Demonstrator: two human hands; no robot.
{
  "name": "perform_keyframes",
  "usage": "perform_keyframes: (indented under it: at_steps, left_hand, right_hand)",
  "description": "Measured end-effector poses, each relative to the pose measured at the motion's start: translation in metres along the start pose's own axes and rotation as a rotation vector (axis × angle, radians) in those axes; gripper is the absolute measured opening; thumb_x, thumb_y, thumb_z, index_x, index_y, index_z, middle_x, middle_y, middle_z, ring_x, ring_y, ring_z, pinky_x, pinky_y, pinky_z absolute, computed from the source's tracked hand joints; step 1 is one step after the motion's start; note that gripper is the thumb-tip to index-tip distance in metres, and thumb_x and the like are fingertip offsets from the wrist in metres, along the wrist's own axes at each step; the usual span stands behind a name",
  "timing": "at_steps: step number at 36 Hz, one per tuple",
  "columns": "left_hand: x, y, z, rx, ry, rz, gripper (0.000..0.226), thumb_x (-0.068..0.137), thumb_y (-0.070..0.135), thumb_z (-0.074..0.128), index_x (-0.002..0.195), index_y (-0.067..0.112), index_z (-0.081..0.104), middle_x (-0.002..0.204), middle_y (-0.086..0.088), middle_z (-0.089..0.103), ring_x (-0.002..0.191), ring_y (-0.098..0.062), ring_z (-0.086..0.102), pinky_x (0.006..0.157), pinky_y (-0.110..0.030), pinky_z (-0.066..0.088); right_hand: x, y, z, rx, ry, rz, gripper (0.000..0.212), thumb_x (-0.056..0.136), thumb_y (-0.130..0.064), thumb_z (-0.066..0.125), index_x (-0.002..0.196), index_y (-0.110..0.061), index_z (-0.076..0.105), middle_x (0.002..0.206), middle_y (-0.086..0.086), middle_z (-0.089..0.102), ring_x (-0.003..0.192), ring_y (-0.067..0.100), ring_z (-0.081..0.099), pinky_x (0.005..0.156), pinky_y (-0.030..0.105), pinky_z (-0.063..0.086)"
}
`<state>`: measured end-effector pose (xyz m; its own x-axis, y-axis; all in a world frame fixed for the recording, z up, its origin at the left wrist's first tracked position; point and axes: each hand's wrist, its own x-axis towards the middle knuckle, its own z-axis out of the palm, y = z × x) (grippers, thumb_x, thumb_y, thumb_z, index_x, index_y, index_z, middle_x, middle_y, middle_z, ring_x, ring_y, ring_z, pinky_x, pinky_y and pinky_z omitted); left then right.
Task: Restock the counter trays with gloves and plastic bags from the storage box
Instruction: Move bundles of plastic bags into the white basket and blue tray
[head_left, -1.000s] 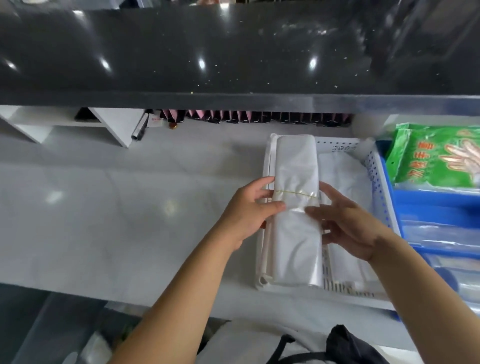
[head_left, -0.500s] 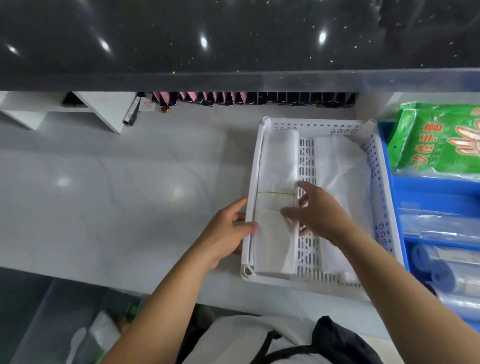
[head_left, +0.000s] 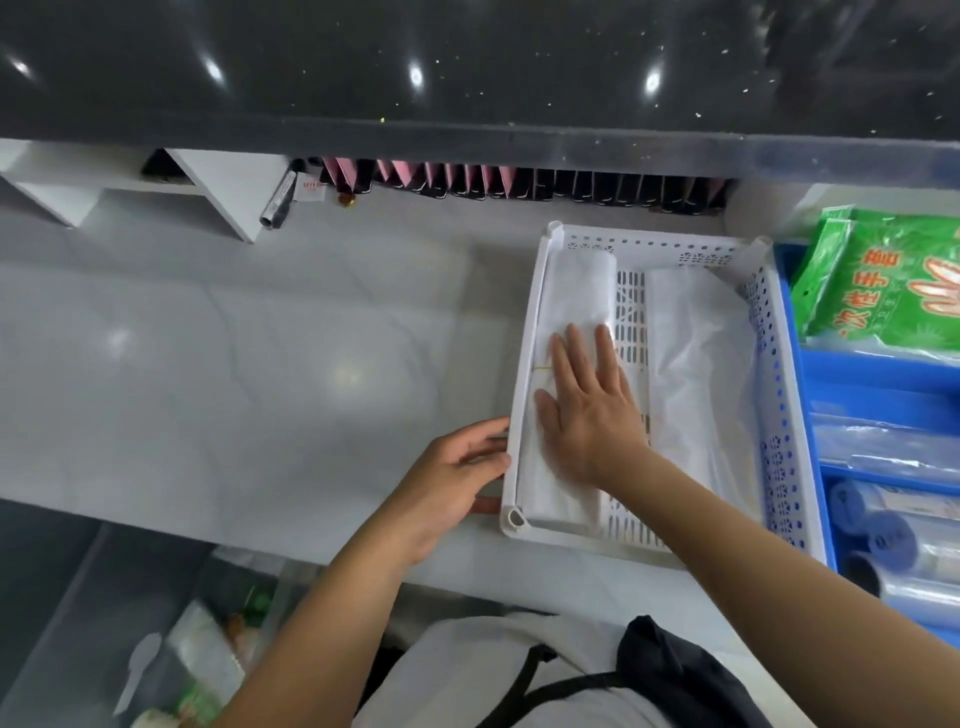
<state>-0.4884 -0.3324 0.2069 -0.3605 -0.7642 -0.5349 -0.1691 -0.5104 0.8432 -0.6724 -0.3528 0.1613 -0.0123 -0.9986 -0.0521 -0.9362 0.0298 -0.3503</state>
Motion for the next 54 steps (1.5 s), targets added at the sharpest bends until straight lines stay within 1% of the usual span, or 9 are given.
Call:
perform_keyframes:
  at_steps: [11, 19, 22, 24, 27, 31, 37, 41, 54]
  left_hand:
    - [-0.046, -0.010, -0.062, -0.010, 0.236, 0.146, 0.033, 0.094, 0.004, 0.061, 0.121, 0.023, 0.067, 0.120, 0.000, 0.070, 0.105, -0.005, 0.067, 0.097, -0.035, 0.054]
    - [-0.145, -0.107, -0.186, 0.113, 0.883, 0.218, 0.049, 0.094, 0.014, 0.061, 0.109, 0.061, 0.059, 0.117, 0.042, 0.057, 0.113, 0.017, 0.050, 0.098, -0.024, 0.044]
    - [-0.182, -0.175, -0.221, 0.363, 1.060, -0.039, 0.056, 0.091, 0.026, 0.067, 0.140, 0.037, 0.044, 0.149, 0.012, 0.042, 0.138, -0.003, 0.037, 0.110, -0.040, 0.037]
    - [-0.205, -0.219, -0.234, 0.396, 1.067, -0.305, 0.074, 0.088, 0.033, 0.070, 0.151, 0.023, 0.033, 0.158, -0.010, 0.032, 0.145, -0.030, 0.028, 0.116, -0.047, 0.027]
    - [-0.233, -0.278, -0.240, 0.321, 0.987, -0.531, 0.080, 0.089, 0.043, 0.066, 0.154, 0.021, 0.027, 0.160, -0.012, 0.029, 0.144, -0.034, 0.029, 0.115, -0.043, 0.027]
    - [-0.249, -0.339, -0.237, 0.213, 0.853, -0.713, 0.077, 0.093, 0.055, 0.053, 0.156, 0.028, 0.018, 0.165, -0.009, 0.015, 0.150, -0.031, 0.015, 0.120, -0.040, 0.018]
    - [-0.245, -0.389, -0.250, 0.007, 0.678, -0.571, 0.064, 0.089, 0.053, 0.062, 0.146, 0.039, 0.036, 0.155, 0.004, 0.036, 0.140, -0.020, 0.036, 0.112, -0.026, 0.032]
    - [-0.221, -0.410, -0.275, -0.212, 0.688, -0.476, 0.040, 0.090, 0.025, 0.068, 0.120, 0.043, 0.049, 0.114, 0.019, 0.051, 0.112, -0.011, 0.054, 0.070, 0.009, 0.032]
    - [-0.111, -0.494, -0.372, -0.364, 0.819, -0.826, 0.067, 0.082, 0.030, 0.069, 0.139, 0.007, 0.044, 0.137, -0.017, 0.054, 0.120, -0.035, 0.055, 0.091, -0.034, 0.045]
  right_hand:
    - [-0.002, -0.063, -0.057, 0.133, -0.063, 0.092, 0.055, 0.098, -0.042, 0.043, 0.148, -0.019, 0.037, 0.160, 0.007, 0.030, 0.151, 0.027, 0.008, 0.121, 0.052, 0.011]
    - [-0.056, -0.238, -0.038, 0.514, -0.196, -0.500, 0.045, 0.095, -0.031, 0.059, 0.139, -0.023, 0.052, 0.146, -0.006, 0.049, 0.140, 0.008, 0.036, 0.111, 0.011, 0.022]
    - [-0.077, -0.288, 0.009, 0.499, -0.471, -0.703, 0.044, 0.094, -0.031, 0.059, 0.137, -0.030, 0.051, 0.139, -0.014, 0.054, 0.125, 0.002, 0.046, 0.101, 0.000, 0.025]
    - [-0.085, -0.314, 0.052, 0.394, -0.666, -0.793, 0.043, 0.091, -0.030, 0.059, 0.134, -0.027, 0.052, 0.130, -0.009, 0.059, 0.116, 0.006, 0.048, 0.095, 0.000, 0.028]
    - [-0.092, -0.339, 0.127, 0.052, -0.900, -0.878, 0.052, 0.089, -0.035, 0.059, 0.137, -0.018, 0.050, 0.134, 0.006, 0.057, 0.125, 0.024, 0.050, 0.105, 0.036, 0.039]
    - [-0.099, -0.357, 0.210, -0.290, -1.000, -0.866, 0.062, 0.090, -0.046, 0.053, 0.145, -0.020, 0.040, 0.150, 0.009, 0.042, 0.139, 0.030, 0.036, 0.111, 0.046, 0.031]
    - [-0.108, -0.361, 0.299, -0.605, -1.044, -0.831, 0.059, 0.092, -0.046, 0.041, 0.148, -0.028, 0.033, 0.154, 0.005, 0.037, 0.143, 0.025, 0.027, 0.115, 0.056, 0.013]
    - [-0.113, -0.357, 0.326, -0.663, -1.010, -0.768, 0.049, 0.092, -0.049, 0.039, 0.138, -0.033, 0.045, 0.144, 0.001, 0.047, 0.138, 0.022, 0.034, 0.111, 0.057, 0.017]
    - [-0.107, -0.358, 0.331, -0.596, -0.951, -0.653, 0.036, 0.094, -0.043, 0.041, 0.126, -0.037, 0.056, 0.135, -0.013, 0.056, 0.132, 0.009, 0.043, 0.115, 0.054, 0.004]
